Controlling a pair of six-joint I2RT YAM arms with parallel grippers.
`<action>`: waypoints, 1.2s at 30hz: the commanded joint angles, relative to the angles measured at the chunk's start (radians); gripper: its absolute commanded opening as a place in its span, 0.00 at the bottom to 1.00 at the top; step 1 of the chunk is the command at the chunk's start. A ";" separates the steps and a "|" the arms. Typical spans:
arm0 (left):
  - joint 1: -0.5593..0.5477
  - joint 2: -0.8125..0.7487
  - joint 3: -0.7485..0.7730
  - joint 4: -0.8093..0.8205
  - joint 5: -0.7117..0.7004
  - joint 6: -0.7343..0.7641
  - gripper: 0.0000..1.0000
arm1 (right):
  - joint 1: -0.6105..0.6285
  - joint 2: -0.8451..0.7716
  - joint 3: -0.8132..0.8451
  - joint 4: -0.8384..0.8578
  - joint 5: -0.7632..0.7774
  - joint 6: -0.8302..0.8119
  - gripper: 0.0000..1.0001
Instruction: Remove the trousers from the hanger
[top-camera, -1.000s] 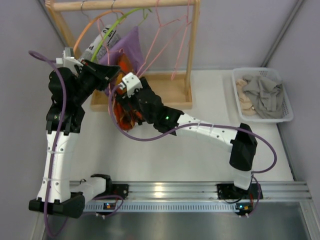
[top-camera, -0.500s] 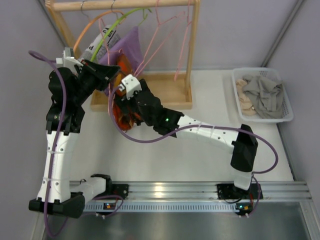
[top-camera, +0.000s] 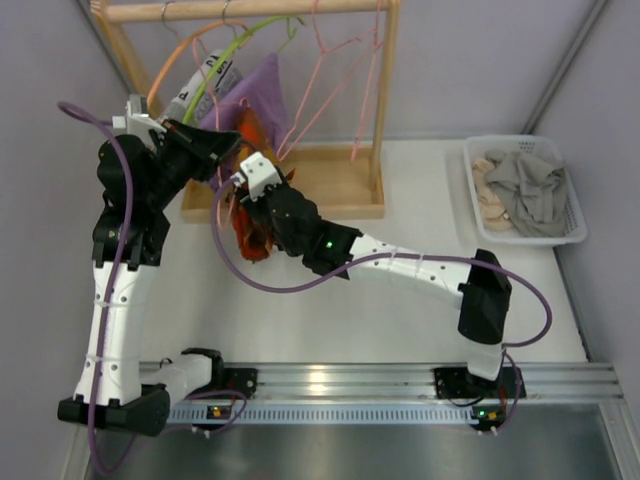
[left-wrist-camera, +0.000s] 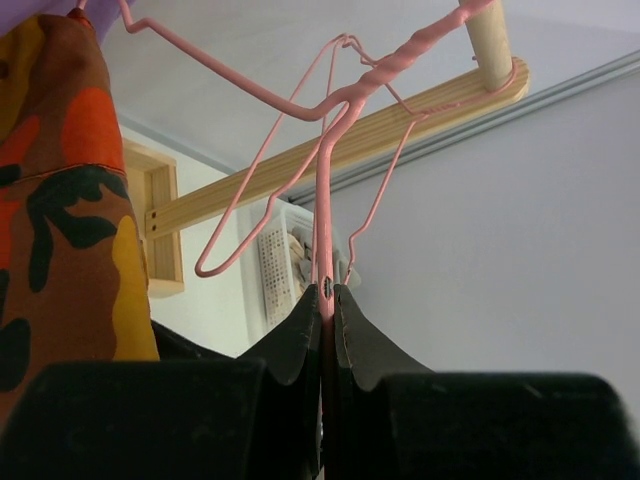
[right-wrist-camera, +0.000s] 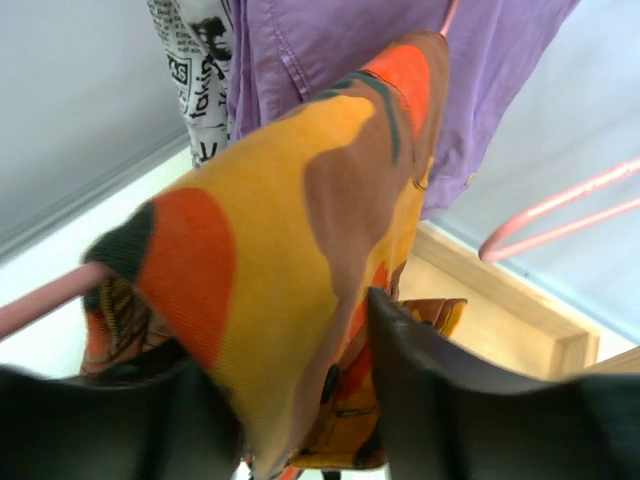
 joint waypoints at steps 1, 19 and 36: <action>0.006 -0.023 0.076 0.235 -0.008 -0.022 0.00 | 0.001 0.004 -0.005 0.078 0.009 -0.044 0.43; 0.006 -0.086 -0.119 0.233 -0.003 0.038 0.00 | -0.076 -0.131 0.182 -0.133 -0.178 -0.043 0.00; 0.006 -0.134 -0.283 0.190 -0.005 0.142 0.00 | -0.208 -0.277 0.326 -0.388 -0.519 0.038 0.00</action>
